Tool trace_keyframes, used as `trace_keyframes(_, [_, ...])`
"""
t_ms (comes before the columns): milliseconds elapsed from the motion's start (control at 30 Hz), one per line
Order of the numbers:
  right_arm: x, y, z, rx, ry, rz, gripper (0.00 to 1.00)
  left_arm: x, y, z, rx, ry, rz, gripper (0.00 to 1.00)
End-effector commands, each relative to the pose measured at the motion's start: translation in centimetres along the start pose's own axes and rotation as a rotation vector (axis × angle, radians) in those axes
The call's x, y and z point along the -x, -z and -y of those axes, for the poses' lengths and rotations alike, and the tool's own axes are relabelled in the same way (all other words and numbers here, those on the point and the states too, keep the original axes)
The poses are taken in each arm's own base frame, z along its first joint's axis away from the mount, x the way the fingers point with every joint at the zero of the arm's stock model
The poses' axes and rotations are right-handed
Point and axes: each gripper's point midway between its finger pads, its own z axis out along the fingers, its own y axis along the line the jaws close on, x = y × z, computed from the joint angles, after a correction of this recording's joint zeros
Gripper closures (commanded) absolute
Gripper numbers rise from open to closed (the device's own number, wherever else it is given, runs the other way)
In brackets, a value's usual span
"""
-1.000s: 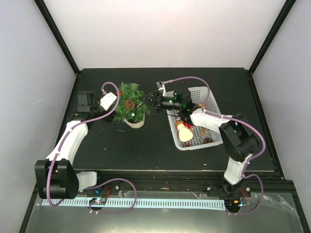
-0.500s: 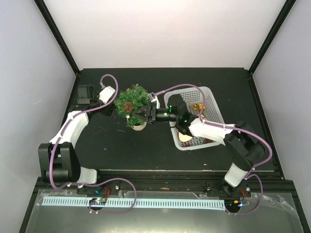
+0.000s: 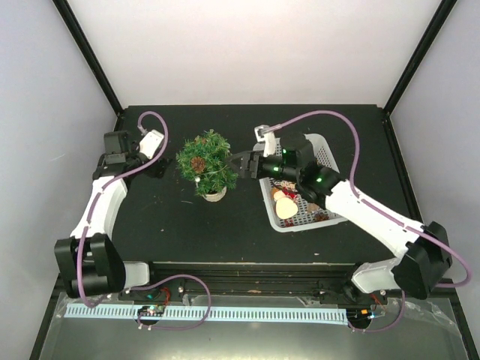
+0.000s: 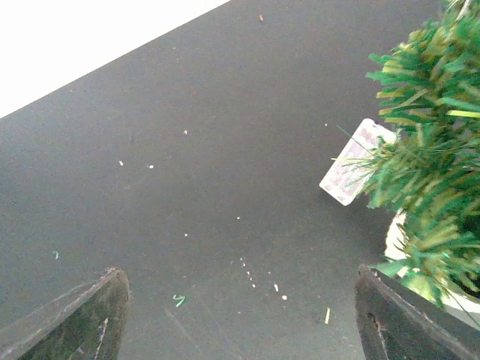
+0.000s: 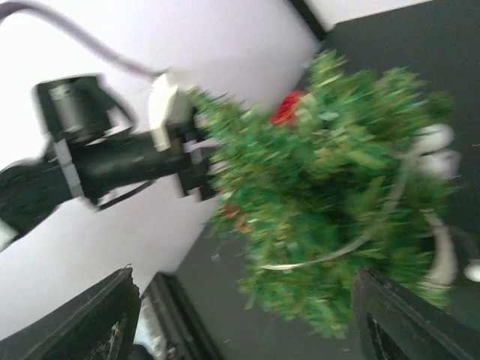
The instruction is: Decorate the small christmas tree
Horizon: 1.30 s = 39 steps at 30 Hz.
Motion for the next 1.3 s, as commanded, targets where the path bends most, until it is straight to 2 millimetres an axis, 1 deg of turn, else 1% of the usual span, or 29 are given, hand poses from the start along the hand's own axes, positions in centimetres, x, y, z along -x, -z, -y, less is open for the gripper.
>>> trace_keyframes(0, [2.0, 3.4, 6.3, -0.351, 0.028, 0.023, 0.22, 2.2, 3.8, 0.6, -0.020, 0.036, 0.060, 0.17])
trace_keyframes(33, [2.2, 4.4, 8.3, -0.444, 0.007, 0.007, 0.23, 2.2, 4.4, 1.0, -0.039, 0.053, 0.061, 0.17])
trace_keyframes(133, [3.2, 7.0, 14.2, -0.648, -0.075, -0.008, 0.26, 2.3, 6.4, 3.2, -0.122, 0.097, 0.066, 0.15])
trace_keyframes(233, [2.9, 9.2, 19.7, -0.890, -0.105, -0.030, 0.26, 2.5, 8.2, 4.8, -0.144, 0.089, 0.103, 0.14])
trace_keyframes(267, [2.8, 9.6, 21.1, -0.957, -0.103, -0.036, 0.25, 2.5, 8.7, 5.2, -0.141, 0.083, 0.115, 0.14])
trace_keyframes(333, [2.3, 10.0, 23.5, -1.047, -0.111, -0.046, 0.24, 2.0, 9.2, 5.8, -0.143, 0.078, 0.121, 0.14])
trace_keyframes(400, [1.5, 9.6, 25.8, -1.084, -0.142, -0.074, 0.23, 1.2, 9.3, 6.5, -0.166, 0.088, 0.097, 0.13])
trace_keyframes(500, [0.4, 8.7, 29.2, -1.136, -0.182, -0.150, 0.23, -0.1, 8.4, 7.5, -0.221, 0.113, 0.079, 0.14])
trace_keyframes(567, [0.2, 9.2, 31.2, -1.210, -0.198, -0.163, 0.23, -1.0, 8.0, 8.4, -0.263, 0.121, 0.072, 0.13])
trace_keyframes(667, [0.3, 9.9, 33.1, -1.248, -0.225, -0.128, 0.23, -1.4, 7.9, 8.7, -0.278, 0.115, 0.064, 0.11])
trace_keyframes(733, [0.5, 10.8, 34.3, -1.277, -0.253, -0.104, 0.23, -1.5, 7.8, 8.8, -0.282, 0.118, 0.069, 0.11])
trace_keyframes(867, [0.9, 11.7, 36.3, -1.268, -0.313, -0.080, 0.23, -1.6, 7.7, 9.2, -0.312, 0.129, 0.073, 0.10])
trace_keyframes(1067, [1.0, 11.7, 38.0, -1.258, -0.335, -0.085, 0.23, -1.7, 7.5, 9.5, -0.331, 0.137, 0.070, 0.10])
trace_keyframes(1267, [-0.3, 11.0, 39.7, -1.222, -0.383, -0.106, 0.23, -1.6, 7.7, 9.6, -0.340, 0.136, 0.074, 0.10])
